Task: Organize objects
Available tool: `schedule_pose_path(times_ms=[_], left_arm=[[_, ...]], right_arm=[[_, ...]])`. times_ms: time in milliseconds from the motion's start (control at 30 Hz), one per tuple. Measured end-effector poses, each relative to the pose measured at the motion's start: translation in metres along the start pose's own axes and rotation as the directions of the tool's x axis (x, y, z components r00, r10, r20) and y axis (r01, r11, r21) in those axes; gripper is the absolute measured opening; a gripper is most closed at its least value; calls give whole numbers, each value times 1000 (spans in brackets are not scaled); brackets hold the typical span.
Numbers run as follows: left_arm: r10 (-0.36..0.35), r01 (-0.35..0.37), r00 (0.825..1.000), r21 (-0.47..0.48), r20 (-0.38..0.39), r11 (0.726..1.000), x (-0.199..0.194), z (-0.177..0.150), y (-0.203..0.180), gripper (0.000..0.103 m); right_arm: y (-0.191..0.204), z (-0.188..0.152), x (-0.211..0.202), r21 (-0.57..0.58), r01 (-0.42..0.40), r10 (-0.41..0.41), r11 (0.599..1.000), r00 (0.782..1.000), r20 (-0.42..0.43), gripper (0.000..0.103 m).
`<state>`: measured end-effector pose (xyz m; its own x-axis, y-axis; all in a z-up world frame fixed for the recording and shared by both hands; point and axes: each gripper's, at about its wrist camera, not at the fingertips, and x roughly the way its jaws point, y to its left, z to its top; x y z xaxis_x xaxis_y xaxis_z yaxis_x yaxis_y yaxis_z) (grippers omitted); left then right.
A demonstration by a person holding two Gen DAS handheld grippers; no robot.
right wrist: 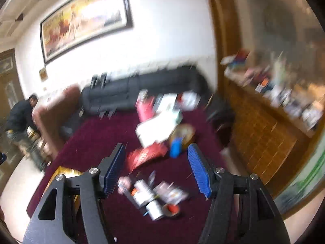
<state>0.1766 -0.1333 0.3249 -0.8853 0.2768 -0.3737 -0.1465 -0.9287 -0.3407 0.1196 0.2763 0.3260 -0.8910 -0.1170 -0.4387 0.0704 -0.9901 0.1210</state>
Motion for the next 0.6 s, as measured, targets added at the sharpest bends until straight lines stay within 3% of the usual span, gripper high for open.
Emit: schedule_pose_path(times_ms=[67,133,267,333,367,400,467,533,600], left_arm=[[-12,10,999,37,51,999,-23,30,-17,56],[-1,-6,994,71,106,997,-40,54,-31,58],[52,-72,979,97,198,993,-69,109,-53,61],[68,-87,977,85,201,993,-73,129,-57,78],[76,-94,979,85,189,992,-72,138,-58,98],[84,-101,977,79,194,992,-70,141,-57,101],[84,-103,975,82,204,991,-64,137,-55,101],[43,-61,982,87,186,994,-46,123,-49,101],[17,-27,987,62,161,998,-30,104,-37,101]], right_arm=[[-4,38,-44,-32,72,-69,997,994,79,63],[-1,81,-89,-91,177,-162,980,975,152,63],[-6,157,-172,-59,338,-314,939,917,246,64],[-10,180,-199,-35,399,-375,916,887,269,72],[-10,185,-205,-40,405,-382,913,887,259,81],[-9,184,-207,-40,398,-377,916,893,247,82],[-7,170,-200,-26,373,-357,927,902,242,82],[-3,152,-175,-53,321,-304,946,930,206,82],[1,121,-128,-85,247,-238,965,965,109,82]])
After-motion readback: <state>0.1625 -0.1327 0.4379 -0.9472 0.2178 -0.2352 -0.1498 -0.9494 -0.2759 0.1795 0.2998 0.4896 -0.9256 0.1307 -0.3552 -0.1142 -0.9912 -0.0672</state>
